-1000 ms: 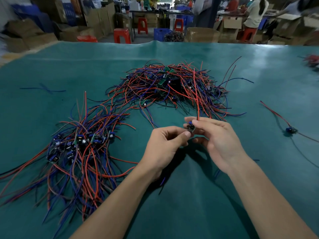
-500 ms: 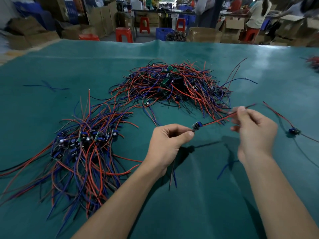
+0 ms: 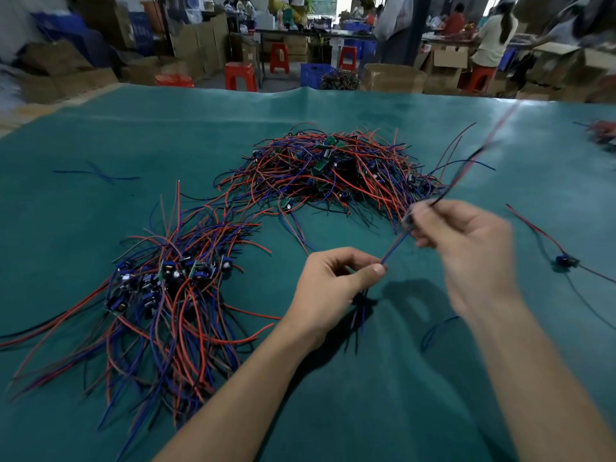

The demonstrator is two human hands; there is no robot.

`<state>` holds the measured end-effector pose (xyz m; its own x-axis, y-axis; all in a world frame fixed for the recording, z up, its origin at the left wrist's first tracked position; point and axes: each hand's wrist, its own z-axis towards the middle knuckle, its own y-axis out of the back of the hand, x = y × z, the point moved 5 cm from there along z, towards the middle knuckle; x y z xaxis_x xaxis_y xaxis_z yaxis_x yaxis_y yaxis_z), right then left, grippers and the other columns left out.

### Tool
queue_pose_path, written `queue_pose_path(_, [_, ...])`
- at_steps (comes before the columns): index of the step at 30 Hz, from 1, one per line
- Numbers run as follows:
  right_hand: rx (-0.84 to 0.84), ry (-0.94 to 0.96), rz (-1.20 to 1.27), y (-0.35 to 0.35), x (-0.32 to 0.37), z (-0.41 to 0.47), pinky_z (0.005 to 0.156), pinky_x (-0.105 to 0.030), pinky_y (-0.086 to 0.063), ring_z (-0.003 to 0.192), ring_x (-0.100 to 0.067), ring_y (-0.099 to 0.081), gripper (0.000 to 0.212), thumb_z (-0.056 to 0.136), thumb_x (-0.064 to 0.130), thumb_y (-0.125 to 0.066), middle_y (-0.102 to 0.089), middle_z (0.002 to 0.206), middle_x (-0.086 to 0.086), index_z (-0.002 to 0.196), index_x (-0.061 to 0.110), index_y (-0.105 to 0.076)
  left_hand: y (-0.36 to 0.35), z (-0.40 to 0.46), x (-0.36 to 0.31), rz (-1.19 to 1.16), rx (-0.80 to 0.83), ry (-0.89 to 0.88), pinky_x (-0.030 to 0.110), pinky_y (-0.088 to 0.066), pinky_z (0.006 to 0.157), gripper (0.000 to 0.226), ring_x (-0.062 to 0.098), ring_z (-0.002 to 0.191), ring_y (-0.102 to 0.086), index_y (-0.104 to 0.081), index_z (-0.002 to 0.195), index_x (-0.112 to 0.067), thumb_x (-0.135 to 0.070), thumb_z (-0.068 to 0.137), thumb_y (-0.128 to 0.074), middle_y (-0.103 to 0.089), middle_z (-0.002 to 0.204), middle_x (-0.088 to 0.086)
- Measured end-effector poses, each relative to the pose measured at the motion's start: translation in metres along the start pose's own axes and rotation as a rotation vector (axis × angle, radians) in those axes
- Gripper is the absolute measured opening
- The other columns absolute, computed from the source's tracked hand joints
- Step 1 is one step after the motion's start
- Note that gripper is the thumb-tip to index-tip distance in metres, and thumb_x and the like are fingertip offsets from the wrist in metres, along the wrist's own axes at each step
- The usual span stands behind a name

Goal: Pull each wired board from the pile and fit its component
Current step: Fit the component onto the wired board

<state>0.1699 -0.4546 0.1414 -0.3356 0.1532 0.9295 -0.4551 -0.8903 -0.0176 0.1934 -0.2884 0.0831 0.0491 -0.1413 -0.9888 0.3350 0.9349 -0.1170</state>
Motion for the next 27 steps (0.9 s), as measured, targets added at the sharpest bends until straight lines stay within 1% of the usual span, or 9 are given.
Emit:
queue_pose_path(5, [-0.079,0.136,0.129,-0.007,0.07,0.025,0.056,-0.023,-0.046,0.06,-0.01,-0.064,0.015,0.086,0.016,-0.073,-0.071,0.063,0.006,0.071,0.019,-0.074,-0.003,0.0,0.0,-0.011,0.082,0.002,0.014,-0.032,0.052,0.015,0.004,0.055,-0.04,-0.074,0.074,-0.018,-0.009,0.086,-0.077,-0.056,0.06,-0.009])
queue_pose_path(8, [0.1,0.187,0.097,-0.061,0.097,0.027,0.053,-0.022,-0.047,0.058,-0.01,-0.064,0.015,0.087,0.019,-0.075,-0.073,0.065,0.003,0.073,0.02,-0.074,-0.004,-0.001,0.001,-0.029,0.108,-0.015,0.018,-0.042,0.067,0.024,0.01,0.07,-0.052,-0.073,0.07,-0.022,-0.004,0.085,-0.077,-0.065,0.073,-0.001])
queue_pose_path(10, [0.266,0.2,0.029,-0.107,0.104,0.023,0.053,-0.026,-0.049,0.06,-0.012,-0.066,0.018,0.09,0.026,-0.074,-0.075,0.068,0.0,0.074,0.018,-0.075,-0.006,-0.002,0.0,-0.021,0.125,-0.022,0.025,-0.046,0.075,0.019,0.013,0.077,-0.056,-0.074,0.078,-0.019,-0.002,0.085,-0.075,-0.069,0.081,0.006])
queue_pose_path(12, [0.435,0.18,-0.159,-0.149,0.1,0.02,0.056,-0.037,-0.056,0.062,-0.021,-0.07,0.038,0.09,0.044,-0.071,-0.076,0.072,-0.007,0.076,0.009,-0.077,-0.007,-0.002,0.001,-0.011,0.124,-0.011,0.04,-0.051,0.08,0.006,0.019,0.085,-0.06,-0.074,0.093,-0.002,0.001,0.088,-0.073,-0.073,0.094,0.023])
queue_pose_path(14, [0.542,0.103,-0.385,-0.17,0.082,0.026,0.063,-0.04,-0.06,0.069,-0.029,-0.074,0.054,0.087,0.054,-0.068,-0.076,0.076,-0.012,0.085,0.0,-0.074,-0.006,0.0,0.004,0.015,0.108,0.005,0.039,-0.054,0.08,0.009,0.018,0.084,-0.062,-0.072,0.099,0.002,0.001,0.09,-0.07,-0.073,0.096,0.023])
queue_pose_path(17, [0.389,0.104,-0.762,-0.15,0.049,0.068,0.085,-0.04,-0.059,0.092,-0.031,-0.072,0.026,0.085,0.037,-0.068,-0.077,0.094,-0.01,0.093,0.014,-0.077,-0.004,0.0,0.005,0.059,0.089,0.008,0.016,-0.045,0.068,0.01,0.008,0.069,-0.056,-0.073,0.094,-0.007,0.001,0.091,-0.069,-0.065,0.08,0.003])
queue_pose_path(20, [0.221,-0.001,-1.099,-0.104,0.012,0.104,0.095,-0.041,-0.055,0.109,-0.036,-0.065,0.03,0.084,0.026,-0.064,-0.069,0.12,-0.015,0.112,0.017,-0.071,-0.003,0.0,0.005,0.118,0.075,0.018,0.008,-0.037,0.055,0.012,-0.003,0.053,-0.05,-0.073,0.096,-0.01,-0.001,0.09,-0.069,-0.062,0.071,-0.008])
queue_pose_path(24, [0.266,-0.052,-1.329,-0.072,-0.034,0.118,0.087,-0.043,-0.051,0.113,-0.038,-0.061,0.043,0.086,0.043,-0.071,-0.063,0.124,-0.016,0.118,0.016,-0.061,-0.002,0.001,0.004,0.137,0.057,0.027,0.017,-0.04,0.062,0.014,0.007,0.063,-0.054,-0.074,0.097,-0.013,-0.002,0.089,-0.07,-0.064,0.077,0.001])
queue_pose_path(27, [0.24,0.007,-1.311,-0.066,-0.046,0.121,0.085,-0.044,-0.052,0.109,-0.04,-0.062,0.028,0.091,0.039,-0.068,-0.066,0.116,-0.017,0.108,0.017,-0.066,-0.002,0.0,0.003,0.156,0.049,0.029,0.022,-0.043,0.067,0.016,0.011,0.069,-0.056,-0.074,0.094,-0.017,-0.003,0.088,-0.069,-0.065,0.078,0.002])
